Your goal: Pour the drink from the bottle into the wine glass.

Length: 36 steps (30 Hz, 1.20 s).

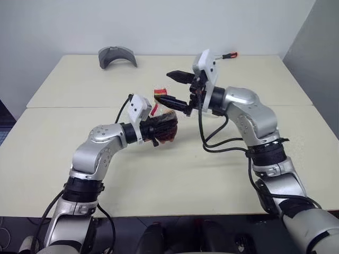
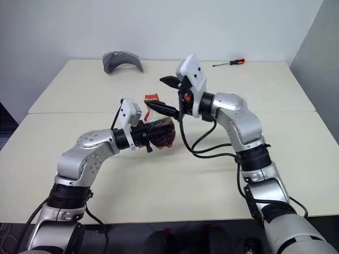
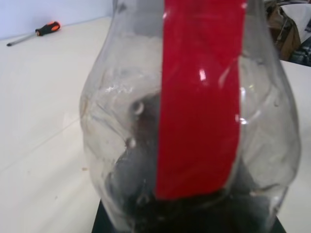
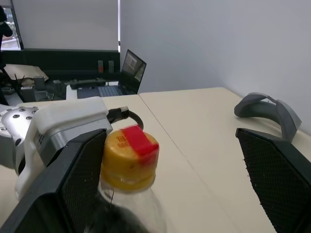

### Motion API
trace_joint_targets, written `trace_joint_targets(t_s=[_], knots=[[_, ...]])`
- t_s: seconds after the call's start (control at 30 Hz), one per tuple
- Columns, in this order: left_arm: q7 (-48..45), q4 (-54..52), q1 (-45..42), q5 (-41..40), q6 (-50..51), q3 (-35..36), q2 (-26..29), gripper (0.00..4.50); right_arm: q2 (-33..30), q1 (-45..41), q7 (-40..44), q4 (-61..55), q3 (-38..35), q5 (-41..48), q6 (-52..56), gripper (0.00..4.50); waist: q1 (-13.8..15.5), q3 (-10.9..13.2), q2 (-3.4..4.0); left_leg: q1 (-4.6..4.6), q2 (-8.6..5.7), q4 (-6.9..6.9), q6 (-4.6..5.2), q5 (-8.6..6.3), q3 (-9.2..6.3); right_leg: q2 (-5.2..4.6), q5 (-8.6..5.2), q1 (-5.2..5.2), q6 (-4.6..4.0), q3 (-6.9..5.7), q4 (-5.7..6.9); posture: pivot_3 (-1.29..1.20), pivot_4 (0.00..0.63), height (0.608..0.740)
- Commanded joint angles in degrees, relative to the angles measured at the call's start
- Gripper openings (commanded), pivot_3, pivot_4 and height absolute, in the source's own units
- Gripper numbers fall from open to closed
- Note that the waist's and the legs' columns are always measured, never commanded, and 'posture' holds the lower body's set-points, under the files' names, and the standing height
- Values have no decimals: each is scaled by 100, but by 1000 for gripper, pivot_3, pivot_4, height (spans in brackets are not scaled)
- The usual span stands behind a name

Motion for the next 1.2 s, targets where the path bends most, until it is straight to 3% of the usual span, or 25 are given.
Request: trace_joint_targets(t_s=[0.03,0.3,0.63,0.93,1.2], knots=[[-58,-562,-38,-239,-51,343,140,898,-379,58,-91,-269,-486,121,210,4500,1,0,0,0,0,0,1,0,0,0,0,0,0,0,0,0,150,740],[-27,-603,-84,-259,12,395,170,864,-735,158,34,-372,-611,224,398,4500,-17,0,0,-1,1,0,1,-1,1,2,0,2,0,1,-2,0,150,740],[-76,-426,-265,-217,-38,304,112,864,-244,188,307,-1017,-518,1194,1109,4500,-1,0,0,-3,1,1,18,-10,0,1,0,1,0,0,-1,0,150,740],[-71,-413,-318,-207,-23,257,44,864,289,-163,-56,-499,-377,807,653,4500,-8,0,0,-4,1,0,-1,1,1,2,0,-8,0,1,5,0,150,740],[-60,-450,-290,-223,0,287,67,864,349,-231,-103,-251,-385,642,424,4500,-5,0,0,-19,0,5,-2,1,1,1,0,-17,0,1,7,0,150,740]])
